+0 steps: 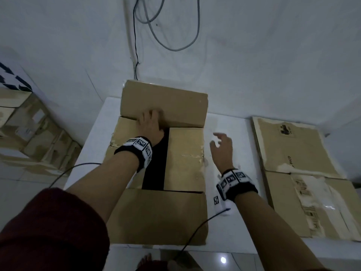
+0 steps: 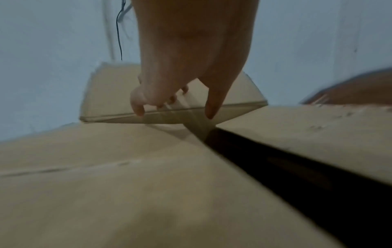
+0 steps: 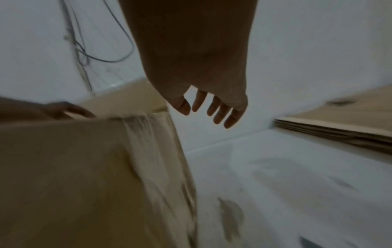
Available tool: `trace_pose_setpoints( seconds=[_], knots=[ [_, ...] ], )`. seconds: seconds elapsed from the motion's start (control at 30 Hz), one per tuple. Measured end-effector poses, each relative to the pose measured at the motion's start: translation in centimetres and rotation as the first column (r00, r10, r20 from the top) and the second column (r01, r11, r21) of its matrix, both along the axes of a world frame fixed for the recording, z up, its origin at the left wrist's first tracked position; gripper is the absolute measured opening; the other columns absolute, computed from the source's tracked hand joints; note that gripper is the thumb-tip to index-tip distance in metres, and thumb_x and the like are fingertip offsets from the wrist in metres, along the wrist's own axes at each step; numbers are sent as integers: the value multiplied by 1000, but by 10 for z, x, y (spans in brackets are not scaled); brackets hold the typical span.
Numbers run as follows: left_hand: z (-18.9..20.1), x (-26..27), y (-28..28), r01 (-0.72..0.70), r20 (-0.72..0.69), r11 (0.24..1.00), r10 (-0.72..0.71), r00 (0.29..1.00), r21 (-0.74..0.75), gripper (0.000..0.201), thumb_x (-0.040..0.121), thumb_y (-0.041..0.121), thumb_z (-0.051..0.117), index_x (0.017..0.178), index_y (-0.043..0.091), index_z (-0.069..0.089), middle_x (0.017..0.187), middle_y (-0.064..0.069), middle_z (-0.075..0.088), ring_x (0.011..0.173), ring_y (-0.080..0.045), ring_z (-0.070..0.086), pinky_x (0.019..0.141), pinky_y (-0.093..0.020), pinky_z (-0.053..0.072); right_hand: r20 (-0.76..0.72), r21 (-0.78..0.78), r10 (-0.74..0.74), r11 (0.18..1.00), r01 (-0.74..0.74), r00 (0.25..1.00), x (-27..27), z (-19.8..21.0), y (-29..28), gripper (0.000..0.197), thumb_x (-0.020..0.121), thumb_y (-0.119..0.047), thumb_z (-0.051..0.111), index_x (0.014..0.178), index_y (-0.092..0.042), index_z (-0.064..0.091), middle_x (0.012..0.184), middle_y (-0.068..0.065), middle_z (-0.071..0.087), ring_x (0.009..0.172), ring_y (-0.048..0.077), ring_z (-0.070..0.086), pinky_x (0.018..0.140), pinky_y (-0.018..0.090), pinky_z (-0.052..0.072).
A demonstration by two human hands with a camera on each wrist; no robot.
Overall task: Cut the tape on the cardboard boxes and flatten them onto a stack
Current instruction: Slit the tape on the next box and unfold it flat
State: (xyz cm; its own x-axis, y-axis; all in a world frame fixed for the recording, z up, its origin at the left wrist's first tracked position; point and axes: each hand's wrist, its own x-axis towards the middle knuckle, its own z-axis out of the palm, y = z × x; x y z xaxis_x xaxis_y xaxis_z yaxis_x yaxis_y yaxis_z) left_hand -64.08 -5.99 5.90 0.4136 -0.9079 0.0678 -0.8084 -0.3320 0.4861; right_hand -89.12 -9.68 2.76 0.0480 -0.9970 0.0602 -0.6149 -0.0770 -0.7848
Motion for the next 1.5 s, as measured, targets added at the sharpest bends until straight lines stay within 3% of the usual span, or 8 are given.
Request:
trace_pose_setpoints(
  seconds=[0.23,0.5,0.7,0.9,1.0,1.13,1.33,1.5],
  knots=[
    [-15,36,6,-4,175,917,-71,982,398,118,63,64,75,150,36,0,158,-4,-2,144,-41,-6,103,-75,1,-376,211,328,941,-265,867,75,44,-27,74,84,-54,65,145,-23,38,151,6,27,140,29,22,109,49,34],
    [-6,42,10,74,78,926,-111,991,369,99,67,48,75,147,30,19,154,-2,15,142,-37,6,107,-73,6,-581,377,378,910,-173,721,100,26,2,155,47,-80,76,153,-16,-17,160,4,-26,147,27,-25,109,73,10],
    [45,81,33,176,-489,981,-115,865,81,89,88,21,66,155,18,7,157,-10,22,143,-28,25,109,-33,28,-235,350,370,895,-277,899,83,43,-5,114,77,-65,69,157,-16,4,164,4,-4,151,26,-2,120,55,13],
    [89,137,86,35,-372,999,-21,928,31,77,91,5,60,153,17,15,143,-20,44,123,-35,50,92,-36,44,307,332,148,909,-251,940,31,86,19,51,97,-50,48,134,-16,57,134,8,59,121,29,55,94,43,47],
    [75,156,121,-10,-120,984,33,992,180,82,92,14,61,154,11,8,150,-24,31,136,-39,35,110,-44,31,315,269,71,950,-161,946,-11,94,28,36,103,-35,43,111,-9,66,120,21,65,108,36,62,96,50,48],
    [30,153,160,-64,224,976,16,975,209,81,88,13,58,153,12,10,160,-12,11,147,-32,9,119,-47,12,197,148,31,987,-61,980,-52,94,48,42,99,-24,55,138,-10,50,122,6,59,95,21,60,73,29,49],
    [-10,89,187,-34,-129,999,37,991,29,69,90,30,63,147,11,30,145,-15,42,129,-36,41,108,-46,33,-284,58,-56,995,76,957,-61,42,89,45,86,-26,64,130,-19,58,141,16,44,123,36,48,100,43,44],
    [-30,79,194,-9,-377,999,28,926,53,77,83,2,54,150,18,21,151,-11,33,135,-32,37,111,-45,34,-17,142,170,976,-166,985,-22,3,145,55,98,-34,57,148,-20,38,144,-1,41,130,15,41,105,31,35]
  ],
)
